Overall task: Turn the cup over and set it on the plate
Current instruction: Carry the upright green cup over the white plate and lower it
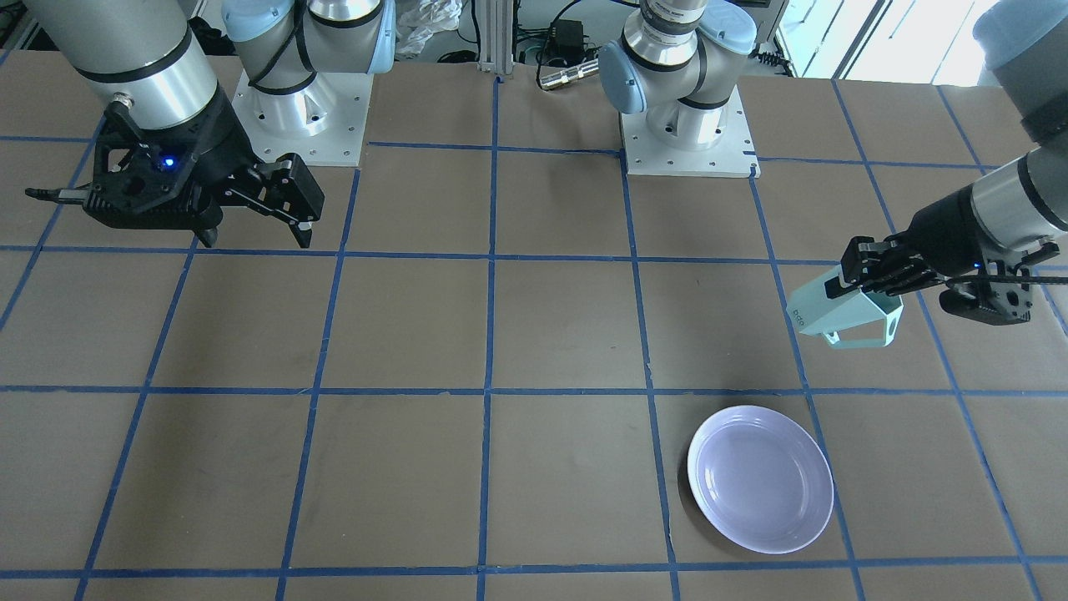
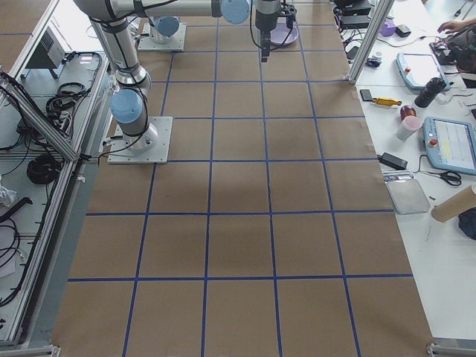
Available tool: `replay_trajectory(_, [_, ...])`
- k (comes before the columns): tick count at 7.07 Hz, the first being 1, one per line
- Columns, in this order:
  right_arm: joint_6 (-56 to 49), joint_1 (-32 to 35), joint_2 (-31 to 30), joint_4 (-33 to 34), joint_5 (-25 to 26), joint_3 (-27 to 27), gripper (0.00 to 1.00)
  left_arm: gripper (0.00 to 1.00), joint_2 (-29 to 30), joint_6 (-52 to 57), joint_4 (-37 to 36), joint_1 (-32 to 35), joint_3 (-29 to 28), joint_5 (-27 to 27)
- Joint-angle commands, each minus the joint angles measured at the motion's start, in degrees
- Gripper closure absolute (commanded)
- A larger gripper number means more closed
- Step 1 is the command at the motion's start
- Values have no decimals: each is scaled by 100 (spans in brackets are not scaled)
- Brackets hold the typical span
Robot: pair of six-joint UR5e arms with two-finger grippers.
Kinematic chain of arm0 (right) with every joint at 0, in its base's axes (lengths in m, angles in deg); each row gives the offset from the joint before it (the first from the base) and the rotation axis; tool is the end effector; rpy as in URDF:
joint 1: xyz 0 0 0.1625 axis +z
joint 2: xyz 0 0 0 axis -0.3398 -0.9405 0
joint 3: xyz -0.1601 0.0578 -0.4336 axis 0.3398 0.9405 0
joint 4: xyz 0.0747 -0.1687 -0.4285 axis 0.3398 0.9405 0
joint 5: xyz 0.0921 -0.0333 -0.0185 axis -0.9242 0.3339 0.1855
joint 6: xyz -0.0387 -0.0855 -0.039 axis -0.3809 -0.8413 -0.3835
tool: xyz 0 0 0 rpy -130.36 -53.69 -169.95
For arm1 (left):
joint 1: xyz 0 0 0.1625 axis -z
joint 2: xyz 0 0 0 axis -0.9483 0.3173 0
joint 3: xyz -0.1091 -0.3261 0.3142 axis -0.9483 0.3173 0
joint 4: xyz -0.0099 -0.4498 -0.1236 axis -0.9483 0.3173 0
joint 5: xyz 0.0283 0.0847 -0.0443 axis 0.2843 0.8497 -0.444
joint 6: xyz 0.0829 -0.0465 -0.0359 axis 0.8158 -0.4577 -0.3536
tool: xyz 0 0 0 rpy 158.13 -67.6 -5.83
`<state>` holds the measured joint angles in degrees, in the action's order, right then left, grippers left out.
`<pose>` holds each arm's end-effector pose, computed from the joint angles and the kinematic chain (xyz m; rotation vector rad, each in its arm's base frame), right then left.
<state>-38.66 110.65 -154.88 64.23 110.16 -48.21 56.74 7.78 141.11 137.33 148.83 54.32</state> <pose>0.1463 -0.5776 0.5294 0.0364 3.0913 -0.0411 0.0999 -0.6017 0.4292 -0.0445 -2.8439 -0.1579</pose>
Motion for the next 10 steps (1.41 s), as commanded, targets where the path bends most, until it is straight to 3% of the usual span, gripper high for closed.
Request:
replay_trajectory(1, [-6, 0, 0, 0, 0, 0, 0, 100, 129, -391, -858, 595, 17, 555])
replay_trajectory(5, [-6, 0, 0, 0, 0, 0, 0, 100, 822, -183, -2204, 1449, 0, 1328])
replay_trajectory(8, [-6, 0, 0, 0, 0, 0, 0, 100, 1306, 424, -3180, 1906, 0, 1567])
replay_trajectory(10, [-6, 0, 0, 0, 0, 0, 0, 100, 1579, 838, -3437, 1908, 9, 1682])
